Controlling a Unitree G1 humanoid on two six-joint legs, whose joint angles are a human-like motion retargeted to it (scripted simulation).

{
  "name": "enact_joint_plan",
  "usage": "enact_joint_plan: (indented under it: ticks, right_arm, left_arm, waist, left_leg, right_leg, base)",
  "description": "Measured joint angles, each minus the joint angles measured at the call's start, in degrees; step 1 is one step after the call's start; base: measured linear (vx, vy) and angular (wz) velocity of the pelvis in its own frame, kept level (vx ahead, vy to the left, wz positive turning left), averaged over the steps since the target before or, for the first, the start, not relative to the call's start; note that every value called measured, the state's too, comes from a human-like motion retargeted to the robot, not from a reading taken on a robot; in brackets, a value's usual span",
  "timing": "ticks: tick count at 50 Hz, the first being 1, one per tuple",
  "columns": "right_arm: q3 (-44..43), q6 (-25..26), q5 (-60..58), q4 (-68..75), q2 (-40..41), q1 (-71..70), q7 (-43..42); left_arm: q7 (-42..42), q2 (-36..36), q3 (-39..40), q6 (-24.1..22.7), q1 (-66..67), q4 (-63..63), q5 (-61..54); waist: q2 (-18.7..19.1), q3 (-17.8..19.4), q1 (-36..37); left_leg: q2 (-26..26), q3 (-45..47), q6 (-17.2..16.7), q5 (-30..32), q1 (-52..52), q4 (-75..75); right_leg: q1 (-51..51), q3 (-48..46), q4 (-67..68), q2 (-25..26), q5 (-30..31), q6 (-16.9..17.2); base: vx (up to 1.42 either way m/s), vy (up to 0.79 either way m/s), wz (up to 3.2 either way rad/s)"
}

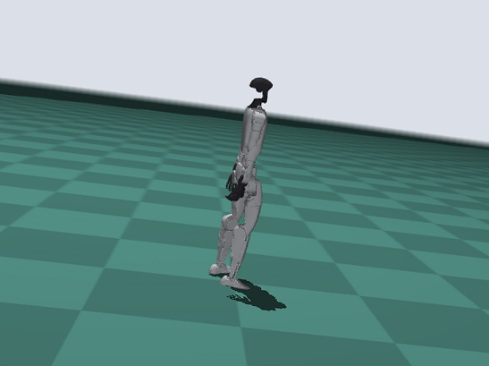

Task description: In place motions

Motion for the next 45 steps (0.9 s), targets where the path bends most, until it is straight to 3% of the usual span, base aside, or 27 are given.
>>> enact_joint_plan:
  ticks: [5, 8, 12, 18, 29, 35, 41, 45]
  right_arm:
    - [-2.6, 5.4, 4.0, 1.6, 1.5, 1.6, 2.4]
    - [-4.2, 5.6, 7.9, 1.3, 1.4, 1.2, 1.6]
    - [-2.0, 5.1, -1.8, 0.6, 0.2, -0.7, 4.4]
    - [0.9, 5.7, -12.0, -0.2, -0.4, -1.7, 3.7]
    - [-1.6, 5.9, -0.6, 3.2, 0.9, -3.1, 1.7]
    - [-1.8, 5.8, 5.6, 2.6, 2.2, -12.7, 0.0]
    - [-9.0, 7.9, 14.3, -1.5, 5.5, -30.6, 9.3]
    - [-13.8, 8.0, 18.1, -6.3, 8.5, -43.0, 13.5]
  left_arm:
    - [5.6, -2.4, -1.8, -1.2, 1.7, -0.9, -1.1]
    - [5.5, -0.7, -5.3, -1.4, 1.4, -0.9, 0.4]
    - [1.9, 1.8, -8.1, -1.2, 0.4, -0.5, 1.8]
    - [3.4, 1.2, -6.7, -1.3, 1.2, 0.5, -1.6]
    - [-1.2, 2.9, -9.8, 0.7, -0.3, 0.5, -1.5]
    - [2.2, 7.5, -9.9, 3.8, -12.6, 0.5, -7.5]
    - [3.7, 12.1, -7.7, 2.2, -33.4, 0.2, -10.3]
    - [3.4, 13.7, -3.6, 1.1, -45.9, -2.8, -19.5]
  waist:
    - [-0.7, -1.1, 3.3]
    - [-0.2, -1.0, 4.7]
    - [-0.3, -0.4, 2.0]
    - [-0.5, -0.4, 2.6]
    - [-0.6, -0.8, 2.2]
    - [-1.2, -4.5, 3.8]
    - [-0.7, -7.9, 3.5]
    - [-0.4, -9.3, 2.9]
  left_leg:
    - [1.7, 3.6, -1.7, -0.6, -0.4, 1.0]
    - [2.2, 4.3, -1.0, 0.6, -0.9, 0.6]
    - [1.5, 1.8, -0.7, 0.9, -0.9, 0.4]
    - [1.3, 2.6, -0.6, 0.7, -0.4, 0.2]
    - [0.8, 1.6, -0.3, 1.0, -0.6, 0.1]
    - [0.6, 1.9, -0.6, 1.1, -2.3, 0.3]
    - [0.8, 2.1, -0.5, 1.0, -2.3, 0.3]
    - [1.0, 2.2, -0.2, 0.8, -1.7, 0.3]
  right_leg:
    - [-1.3, 3.9, 1.3, -1.0, -0.9, 1.0]
    - [-1.8, 5.1, 1.3, -1.0, 0.2, 1.6]
    - [-1.1, 2.1, 0.6, -0.7, 0.8, 0.9]
    - [-0.9, 2.8, 0.3, -0.1, 0.6, 0.4]
    - [-0.4, 1.4, 0.0, -0.3, 0.6, 0.3]
    - [-2.1, 1.6, 0.2, -1.0, 0.5, 0.5]
    - [-2.3, 1.8, 0.3, -0.7, 0.6, 0.5]
    - [-1.8, 2.1, 0.4, -0.3, 0.5, 0.4]
  base:
    - [0.02, -0.01, -0.51]
    - [0.02, -0.01, -0.25]
    - [-0.02, -0.02, 0.46]
    - [0.0, 0.0, -0.04]
    - [-0.03, 0.01, 0.12]
    - [-0.03, 0.0, -0.03]
    - [-0.01, 0.0, 0.0]
    - [0.0, 0.0, 0.0]
